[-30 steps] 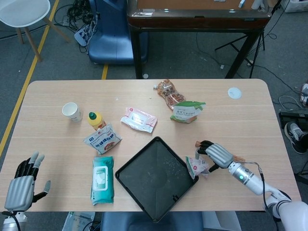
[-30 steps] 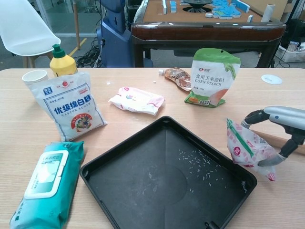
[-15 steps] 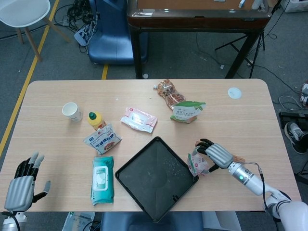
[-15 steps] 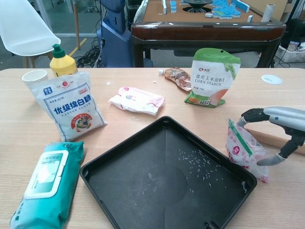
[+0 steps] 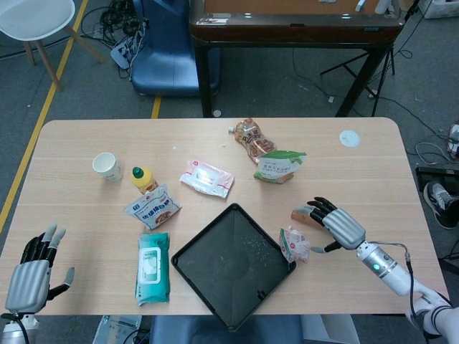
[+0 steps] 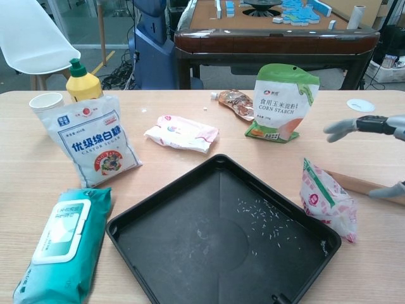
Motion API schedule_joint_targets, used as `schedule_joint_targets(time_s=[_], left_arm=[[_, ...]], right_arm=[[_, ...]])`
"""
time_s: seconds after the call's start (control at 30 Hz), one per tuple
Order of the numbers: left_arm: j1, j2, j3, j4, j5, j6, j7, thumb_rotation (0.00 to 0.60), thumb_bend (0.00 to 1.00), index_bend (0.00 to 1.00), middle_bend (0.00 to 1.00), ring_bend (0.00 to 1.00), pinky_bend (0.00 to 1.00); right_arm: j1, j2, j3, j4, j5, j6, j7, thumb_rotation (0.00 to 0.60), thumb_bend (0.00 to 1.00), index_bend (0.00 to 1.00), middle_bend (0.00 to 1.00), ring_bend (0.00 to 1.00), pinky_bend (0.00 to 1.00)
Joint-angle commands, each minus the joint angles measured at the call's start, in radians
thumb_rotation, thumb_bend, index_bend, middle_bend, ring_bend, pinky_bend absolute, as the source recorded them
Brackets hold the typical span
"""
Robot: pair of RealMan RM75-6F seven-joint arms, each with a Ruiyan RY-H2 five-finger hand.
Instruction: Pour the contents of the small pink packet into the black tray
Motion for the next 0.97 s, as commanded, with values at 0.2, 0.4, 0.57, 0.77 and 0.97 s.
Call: schedule_joint_targets(time_s=[0.2,0.4,0.57,0.77,0.97], left_arm=[[-0.016,0.011,-0.010,0.014,0.009,-0.011,-0.023,0.600,0.36,0.07,0.00,0.00,0.03],[-0.028,0.019,-0.011,0.023,0.019,-0.022,-0.045,0.600,0.36,0.07,0.00,0.00,0.03],[-0.033,0.024,-0.010,0.026,0.034,-0.019,-0.062,0.600,0.36,0.07,0.00,0.00,0.03],[-0.033,0.027,-0.006,0.030,0.044,-0.015,-0.075,0.600,0.36,0.07,0.00,0.00,0.03],[-0.033,0.028,-0.006,0.031,0.044,-0.011,-0.079,0.600,0.36,0.07,0.00,0.00,0.03]], right_arm=[[-0.134,0.236,0.120,-0.370,0.196,0.091,-0.374,0.600,0.18,0.20,0.33,0.22,0.16],[-0.229,0.315,0.161,-0.541,0.301,0.154,-0.595,0.600,0.21,0.30,0.37,0.28,0.30],[-0.288,0.360,0.167,-0.628,0.332,0.181,-0.635,0.600,0.21,0.31,0.37,0.28,0.30],[-0.323,0.385,0.168,-0.673,0.339,0.176,-0.653,0.600,0.21,0.31,0.37,0.28,0.30],[-0.333,0.390,0.178,-0.691,0.336,0.158,-0.671,0.600,0.21,0.31,0.37,0.28,0.30]])
